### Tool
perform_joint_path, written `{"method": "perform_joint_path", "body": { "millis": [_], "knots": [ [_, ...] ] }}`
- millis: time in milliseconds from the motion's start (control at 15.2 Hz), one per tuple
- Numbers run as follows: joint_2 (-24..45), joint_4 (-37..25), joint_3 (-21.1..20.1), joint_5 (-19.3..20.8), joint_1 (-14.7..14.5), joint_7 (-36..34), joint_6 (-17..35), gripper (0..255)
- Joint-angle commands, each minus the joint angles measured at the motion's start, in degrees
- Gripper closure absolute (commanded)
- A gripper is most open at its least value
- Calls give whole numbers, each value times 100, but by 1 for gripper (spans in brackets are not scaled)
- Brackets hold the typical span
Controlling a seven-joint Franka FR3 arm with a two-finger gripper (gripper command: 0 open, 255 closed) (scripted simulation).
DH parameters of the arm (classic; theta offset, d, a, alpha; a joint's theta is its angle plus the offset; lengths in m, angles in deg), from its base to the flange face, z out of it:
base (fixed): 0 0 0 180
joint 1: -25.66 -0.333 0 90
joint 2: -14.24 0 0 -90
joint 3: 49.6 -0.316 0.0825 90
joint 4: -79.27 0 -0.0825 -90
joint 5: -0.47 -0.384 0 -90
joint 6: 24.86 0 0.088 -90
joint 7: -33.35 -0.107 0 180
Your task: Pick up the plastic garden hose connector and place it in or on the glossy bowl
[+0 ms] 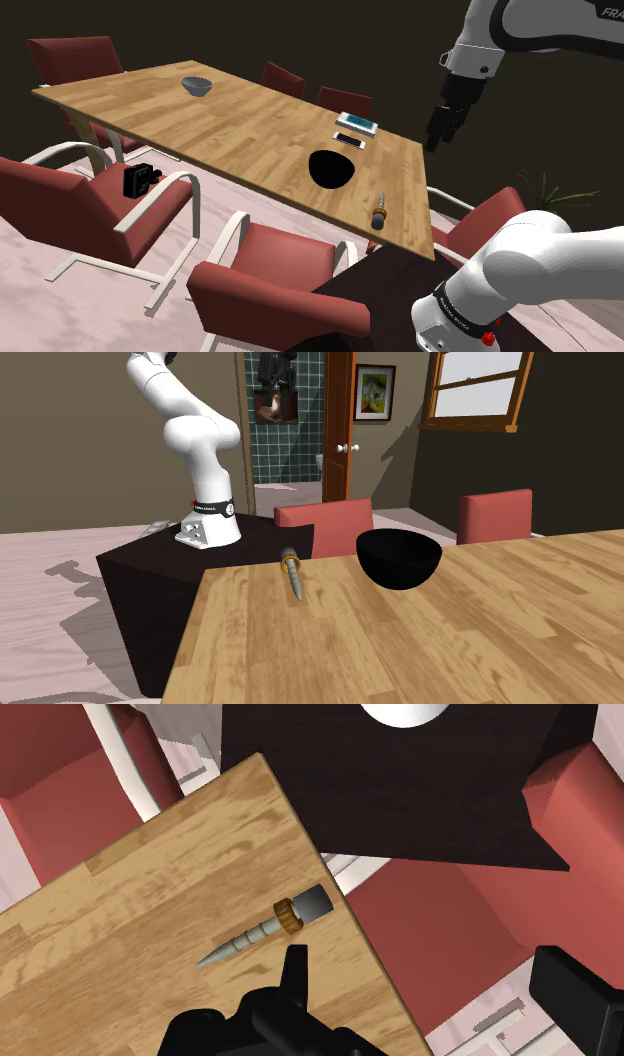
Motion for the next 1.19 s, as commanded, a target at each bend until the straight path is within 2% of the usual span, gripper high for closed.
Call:
{"method": "perform_joint_path", "body": {
  "millis": [0,528,1122],
  "knots": [
    [0,0,0,0,0,0,0,0],
    [781,927,-89,3,556,-1365,1780,0],
    [2325,1379,-96,166,1212,-2890,3866,0]
  ]
}}
